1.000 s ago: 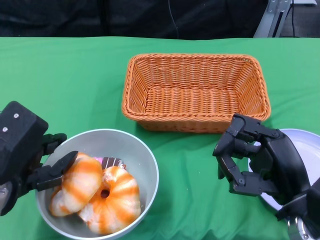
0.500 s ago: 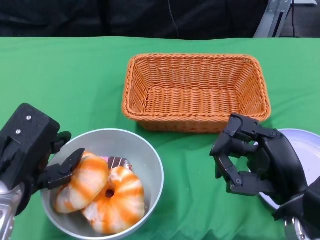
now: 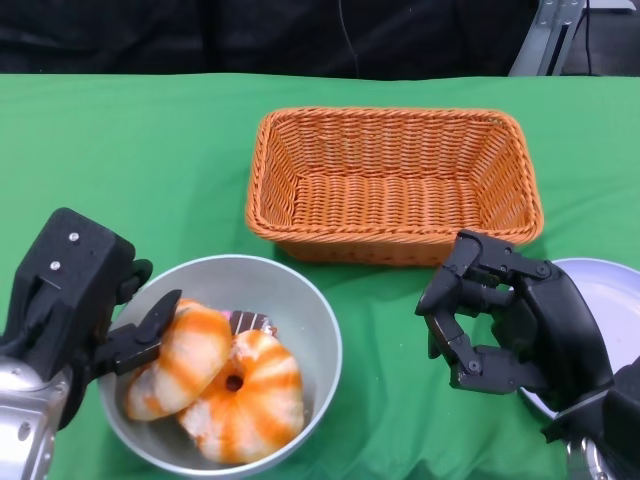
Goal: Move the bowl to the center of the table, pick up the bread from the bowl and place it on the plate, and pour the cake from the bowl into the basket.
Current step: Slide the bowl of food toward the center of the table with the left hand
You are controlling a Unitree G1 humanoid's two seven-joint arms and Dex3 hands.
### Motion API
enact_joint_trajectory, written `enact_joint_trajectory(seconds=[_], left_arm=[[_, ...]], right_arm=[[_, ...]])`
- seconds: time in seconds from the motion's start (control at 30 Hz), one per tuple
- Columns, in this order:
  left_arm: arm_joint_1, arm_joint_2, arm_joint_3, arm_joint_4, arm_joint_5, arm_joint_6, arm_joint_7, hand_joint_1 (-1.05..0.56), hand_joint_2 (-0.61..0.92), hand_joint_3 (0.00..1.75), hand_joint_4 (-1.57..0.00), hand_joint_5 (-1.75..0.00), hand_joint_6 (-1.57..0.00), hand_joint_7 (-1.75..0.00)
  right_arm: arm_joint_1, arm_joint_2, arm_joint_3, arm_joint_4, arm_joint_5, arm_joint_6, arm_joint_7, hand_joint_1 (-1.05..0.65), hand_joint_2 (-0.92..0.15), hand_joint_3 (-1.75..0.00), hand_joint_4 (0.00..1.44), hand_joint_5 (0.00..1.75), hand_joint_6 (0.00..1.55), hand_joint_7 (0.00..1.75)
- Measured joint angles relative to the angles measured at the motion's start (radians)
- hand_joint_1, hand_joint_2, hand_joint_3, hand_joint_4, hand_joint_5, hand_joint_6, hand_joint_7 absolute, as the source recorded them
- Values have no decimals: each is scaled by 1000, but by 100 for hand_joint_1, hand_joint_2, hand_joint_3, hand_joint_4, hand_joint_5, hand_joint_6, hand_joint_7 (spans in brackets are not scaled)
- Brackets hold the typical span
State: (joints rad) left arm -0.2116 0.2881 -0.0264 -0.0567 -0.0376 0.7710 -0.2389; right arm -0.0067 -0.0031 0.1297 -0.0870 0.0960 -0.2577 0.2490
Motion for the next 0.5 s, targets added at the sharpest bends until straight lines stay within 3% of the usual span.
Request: enact_joint_trajectory(seconds=[0.5], left_arm=[[-2, -28, 8, -15, -17, 27, 2, -64, 92, 71, -12, -1, -5, 0]], right_arm=[[2, 0, 0, 1, -19, -11, -2, -19, -53, -111, 79, 171, 76, 132]])
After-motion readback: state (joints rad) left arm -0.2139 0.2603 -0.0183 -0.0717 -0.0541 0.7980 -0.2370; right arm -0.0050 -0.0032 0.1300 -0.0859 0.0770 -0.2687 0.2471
